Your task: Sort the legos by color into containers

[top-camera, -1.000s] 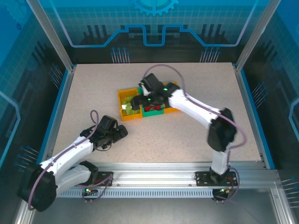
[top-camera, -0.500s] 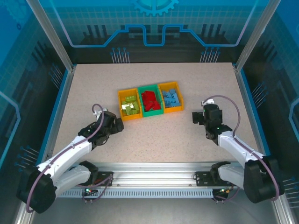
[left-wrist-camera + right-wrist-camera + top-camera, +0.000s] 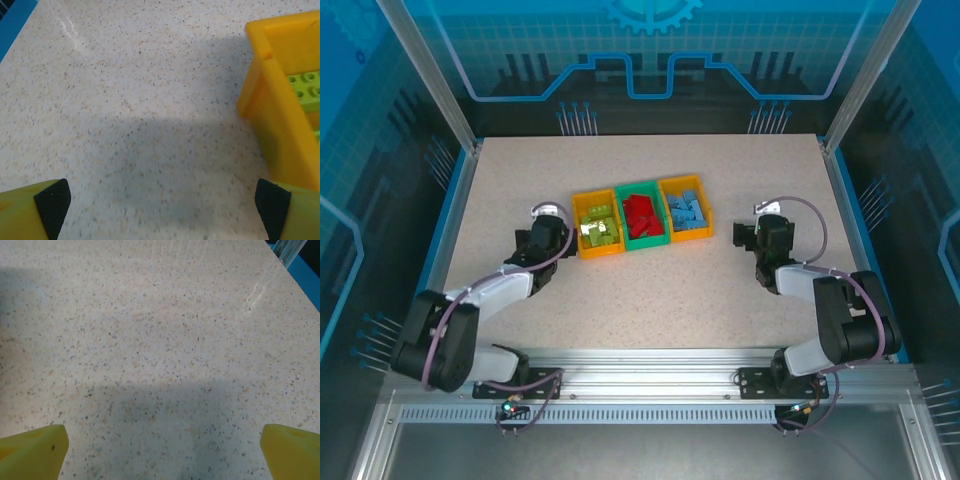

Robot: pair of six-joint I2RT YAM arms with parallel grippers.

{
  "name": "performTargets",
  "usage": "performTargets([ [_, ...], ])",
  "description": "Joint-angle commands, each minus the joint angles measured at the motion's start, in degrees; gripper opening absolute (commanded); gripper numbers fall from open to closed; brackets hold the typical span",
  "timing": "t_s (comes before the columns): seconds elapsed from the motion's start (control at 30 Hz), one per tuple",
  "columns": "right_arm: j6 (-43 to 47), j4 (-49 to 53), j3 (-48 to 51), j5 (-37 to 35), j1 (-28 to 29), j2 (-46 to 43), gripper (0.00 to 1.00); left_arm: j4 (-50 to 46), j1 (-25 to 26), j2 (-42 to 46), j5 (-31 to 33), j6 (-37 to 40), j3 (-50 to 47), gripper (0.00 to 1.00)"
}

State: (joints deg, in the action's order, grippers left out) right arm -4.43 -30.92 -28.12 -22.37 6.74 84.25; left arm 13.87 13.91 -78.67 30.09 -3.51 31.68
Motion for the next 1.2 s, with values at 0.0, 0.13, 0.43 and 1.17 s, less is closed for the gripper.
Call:
performTargets([
  [0.0, -0.3, -3.25, -0.8, 1.36, -1.26, 0.04, 1.0, 19.23, -1.91, -3.72, -3.85, 6.4, -3.13, 0.99],
  [0.13, -0.36, -3.36, -0.75, 1.72, -1.55, -0.09, 1.0, 34.82, -7.52, -4.51, -9.66, 5.33, -10.06, 0.99],
  [0.43, 2.05, -3.54, -1.1, 7.25, -1.46, 0.45, 1.0, 36.93, -14.38, -9.56, -25.22, 2.08, -9.57, 0.99],
  [1.17, 3.89, -2.75, -1.68, 11.53, -1.71, 0.83, 1.0, 38.03, -13.91, -9.93, -24.42, 2.6, -9.76, 0.99],
])
